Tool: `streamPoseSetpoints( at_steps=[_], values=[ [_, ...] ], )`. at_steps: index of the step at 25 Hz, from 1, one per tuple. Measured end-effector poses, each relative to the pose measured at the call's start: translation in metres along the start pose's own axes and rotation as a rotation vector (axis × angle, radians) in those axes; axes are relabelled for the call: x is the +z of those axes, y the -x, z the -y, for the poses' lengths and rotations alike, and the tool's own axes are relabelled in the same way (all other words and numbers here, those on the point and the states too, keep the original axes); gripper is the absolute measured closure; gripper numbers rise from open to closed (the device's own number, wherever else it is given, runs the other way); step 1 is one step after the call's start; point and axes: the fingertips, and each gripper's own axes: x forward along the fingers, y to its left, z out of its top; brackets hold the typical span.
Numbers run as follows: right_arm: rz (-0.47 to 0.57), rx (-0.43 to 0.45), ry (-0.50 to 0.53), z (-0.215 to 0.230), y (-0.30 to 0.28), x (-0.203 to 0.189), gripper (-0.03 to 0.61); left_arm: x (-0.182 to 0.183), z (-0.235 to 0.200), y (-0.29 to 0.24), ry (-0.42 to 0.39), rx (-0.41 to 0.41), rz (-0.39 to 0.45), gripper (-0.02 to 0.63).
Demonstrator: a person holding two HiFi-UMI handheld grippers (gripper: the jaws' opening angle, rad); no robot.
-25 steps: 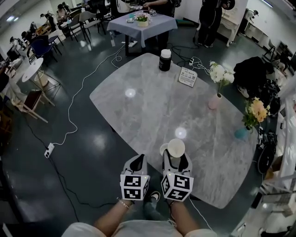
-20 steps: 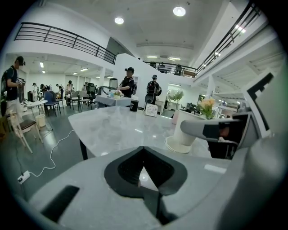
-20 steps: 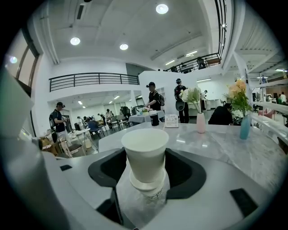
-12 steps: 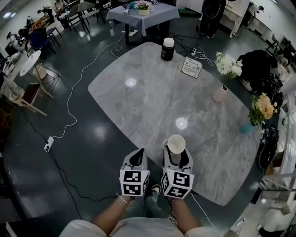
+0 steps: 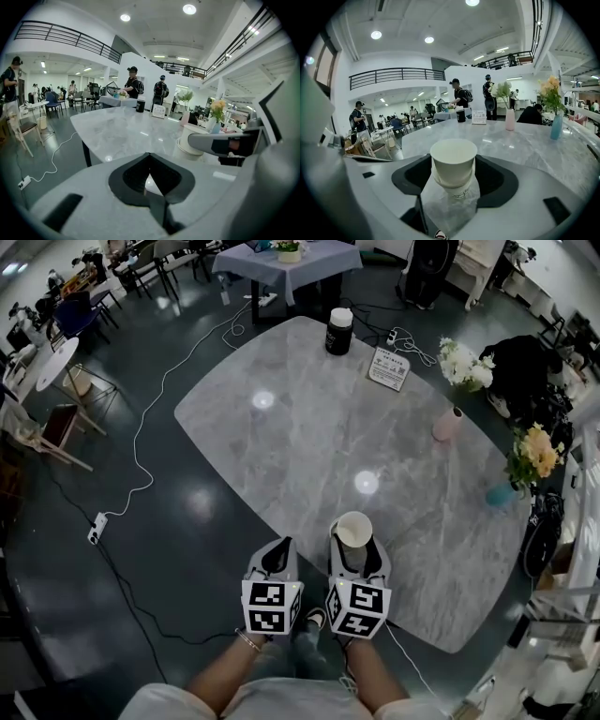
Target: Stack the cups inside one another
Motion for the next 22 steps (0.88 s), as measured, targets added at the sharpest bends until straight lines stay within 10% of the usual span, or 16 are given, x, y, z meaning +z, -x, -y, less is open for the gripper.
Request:
streamPoseSetpoints(
  at_steps=[22],
  values=[
    [-0.030, -0.028, -0.015, 0.000, 0.019, -0.009, 0.327, -0.002, 0.001, 0.009, 0.002, -0.001, 0.004, 0.617]
  ],
)
